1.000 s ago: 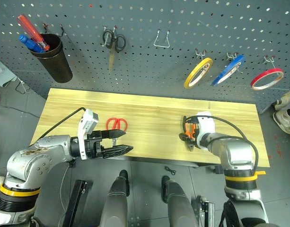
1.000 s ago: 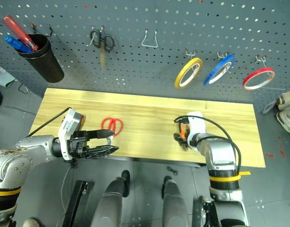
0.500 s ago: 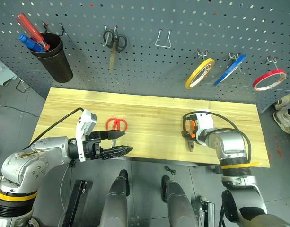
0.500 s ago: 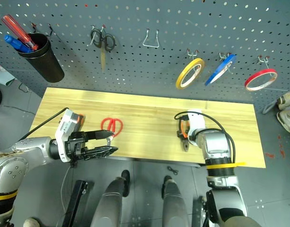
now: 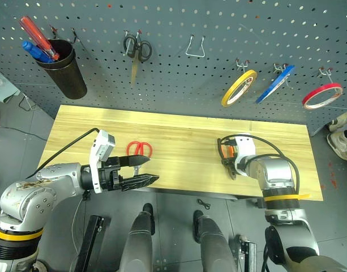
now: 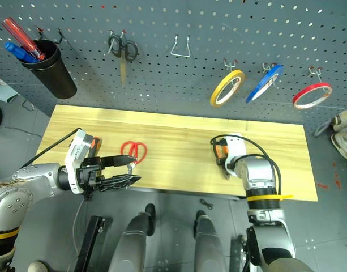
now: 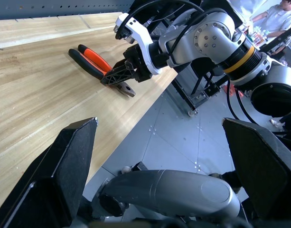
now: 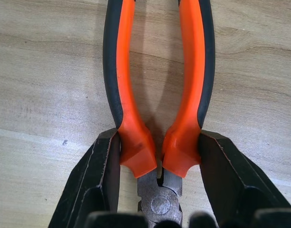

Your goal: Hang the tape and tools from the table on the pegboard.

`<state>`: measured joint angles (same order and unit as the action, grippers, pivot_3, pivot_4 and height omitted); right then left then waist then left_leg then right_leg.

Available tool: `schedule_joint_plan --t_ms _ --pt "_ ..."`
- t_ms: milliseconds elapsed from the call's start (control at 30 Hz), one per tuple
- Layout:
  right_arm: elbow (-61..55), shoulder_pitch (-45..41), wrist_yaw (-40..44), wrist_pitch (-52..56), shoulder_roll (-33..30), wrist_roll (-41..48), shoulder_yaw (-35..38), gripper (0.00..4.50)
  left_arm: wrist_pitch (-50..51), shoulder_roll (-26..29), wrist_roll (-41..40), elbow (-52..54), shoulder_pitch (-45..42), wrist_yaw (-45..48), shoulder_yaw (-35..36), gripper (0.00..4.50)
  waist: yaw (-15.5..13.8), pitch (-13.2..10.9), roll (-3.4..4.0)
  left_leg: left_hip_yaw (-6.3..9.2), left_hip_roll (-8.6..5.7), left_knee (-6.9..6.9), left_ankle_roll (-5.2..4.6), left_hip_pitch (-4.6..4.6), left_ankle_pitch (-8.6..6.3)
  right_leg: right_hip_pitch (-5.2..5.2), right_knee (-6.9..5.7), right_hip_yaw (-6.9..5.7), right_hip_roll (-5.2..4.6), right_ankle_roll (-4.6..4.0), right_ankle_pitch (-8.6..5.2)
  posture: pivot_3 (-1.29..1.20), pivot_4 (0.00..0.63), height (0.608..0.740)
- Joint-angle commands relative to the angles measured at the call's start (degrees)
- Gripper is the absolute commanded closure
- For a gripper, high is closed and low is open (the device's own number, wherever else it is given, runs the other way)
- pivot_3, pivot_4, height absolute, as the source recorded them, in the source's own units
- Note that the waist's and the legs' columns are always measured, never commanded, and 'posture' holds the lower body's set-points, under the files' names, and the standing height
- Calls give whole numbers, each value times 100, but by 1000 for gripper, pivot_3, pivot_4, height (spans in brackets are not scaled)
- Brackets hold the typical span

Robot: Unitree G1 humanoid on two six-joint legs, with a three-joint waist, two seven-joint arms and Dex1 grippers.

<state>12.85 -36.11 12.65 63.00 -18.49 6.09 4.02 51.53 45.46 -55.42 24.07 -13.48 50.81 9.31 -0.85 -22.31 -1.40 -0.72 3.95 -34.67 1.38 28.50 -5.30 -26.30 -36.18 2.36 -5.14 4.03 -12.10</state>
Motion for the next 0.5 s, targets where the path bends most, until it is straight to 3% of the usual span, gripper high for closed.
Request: schedule_joint_plan --t_ms 33,167,267,367,500 --pt "-1241 285 431 -6 -13 438 24 2464 60 -48 -330 97 -120 -82 256 0 -8 0 0 1 0 1 0 0 0 0 0 0 0 0 0 150 413 740" --pt "-3692 430 987 -173 105 1241 -132 2464 283 -290 -1182 -47 -409 -683 781 0 19 -4 5 4 1 1 -1 22 0 -19 -3 -1 2 3 0 142 402 740" --pt "-4517 -97 755 -544 515 1427 -67 2464 304 -578 -2019 -262 -741 -1420 1185 0 30 -4 4 13 5 -7 -1 23 1 -22 -13 1 10 7 3 124 390 740" --pt "-4351 -873 436 -1437 807 1095 -209 2464 112 -897 -2554 -484 -1100 -2115 1424 0 15 -4 4 22 4 -13 1 21 3 -16 -17 -8 11 8 5 121 385 740" --pt "-2887 -2060 -100 -3302 925 258 -323 2464 -415 -1409 -2565 -798 -1810 -2789 1501 0 -70 -3 2 27 -3 -17 8 24 10 -3 -3 -18 5 13 11 133 370 740"
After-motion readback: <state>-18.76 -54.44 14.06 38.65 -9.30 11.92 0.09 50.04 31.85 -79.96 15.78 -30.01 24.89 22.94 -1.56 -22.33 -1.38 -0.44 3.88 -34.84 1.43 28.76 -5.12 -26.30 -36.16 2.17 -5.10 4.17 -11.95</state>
